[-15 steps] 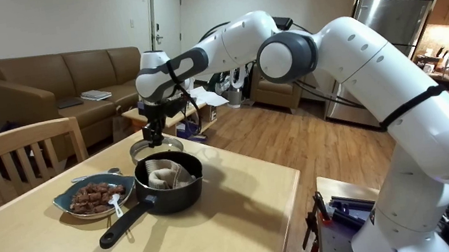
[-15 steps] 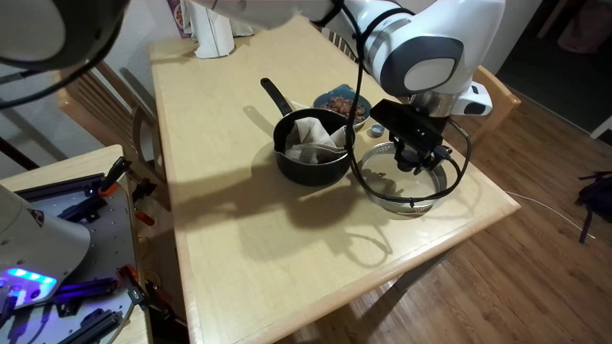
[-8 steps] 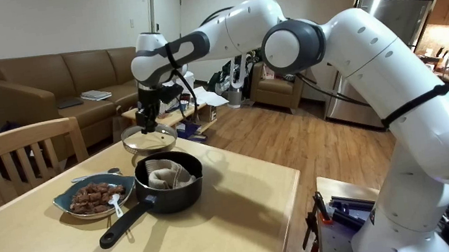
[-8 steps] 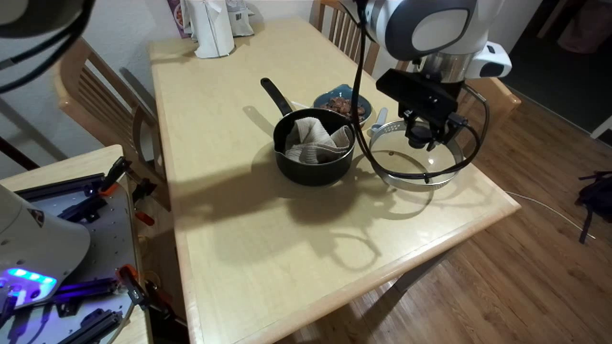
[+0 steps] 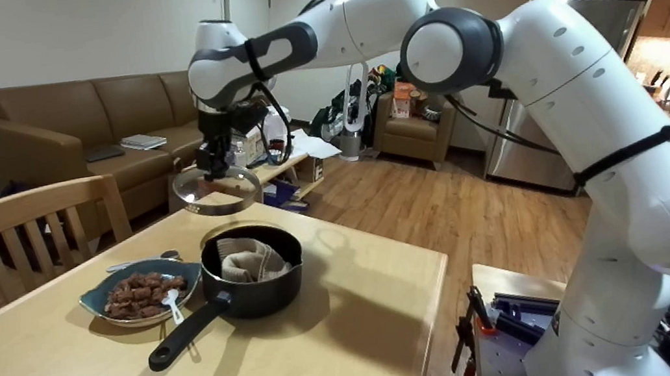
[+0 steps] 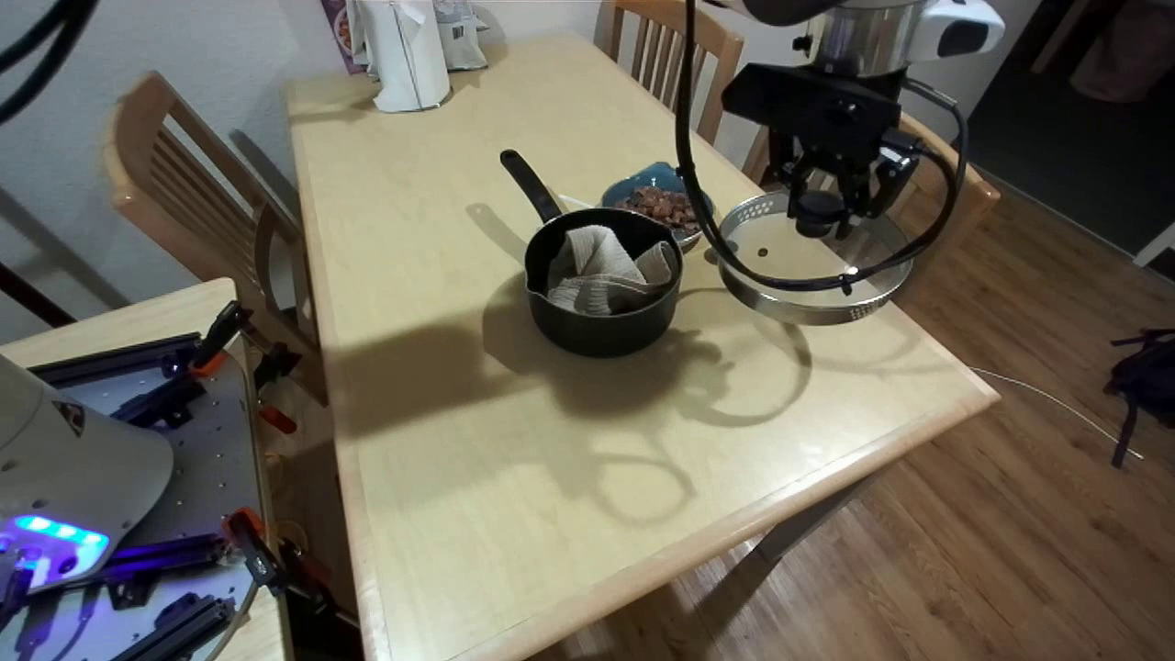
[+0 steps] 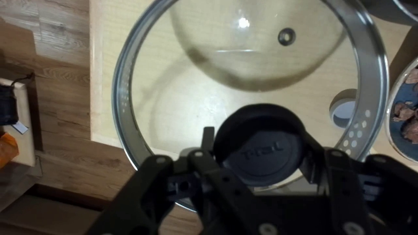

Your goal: Put the lid on the black pot

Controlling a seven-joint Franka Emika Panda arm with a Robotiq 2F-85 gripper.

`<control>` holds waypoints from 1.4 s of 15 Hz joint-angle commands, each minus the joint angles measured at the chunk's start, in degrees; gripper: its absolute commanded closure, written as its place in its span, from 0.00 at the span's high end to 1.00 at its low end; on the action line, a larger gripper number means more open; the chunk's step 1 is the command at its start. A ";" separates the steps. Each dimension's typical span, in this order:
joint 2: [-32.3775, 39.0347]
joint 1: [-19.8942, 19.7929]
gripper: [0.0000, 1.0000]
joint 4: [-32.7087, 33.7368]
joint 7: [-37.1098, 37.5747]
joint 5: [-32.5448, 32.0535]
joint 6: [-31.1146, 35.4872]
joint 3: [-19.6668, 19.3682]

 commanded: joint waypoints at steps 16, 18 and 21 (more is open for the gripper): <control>-16.00 5.55 0.34 -20.25 -6.53 -1.46 -9.43 4.91; -17.73 6.45 0.34 -24.32 -6.96 -2.18 -8.67 5.38; -20.80 7.94 0.34 -30.14 -7.13 -2.82 -7.39 6.00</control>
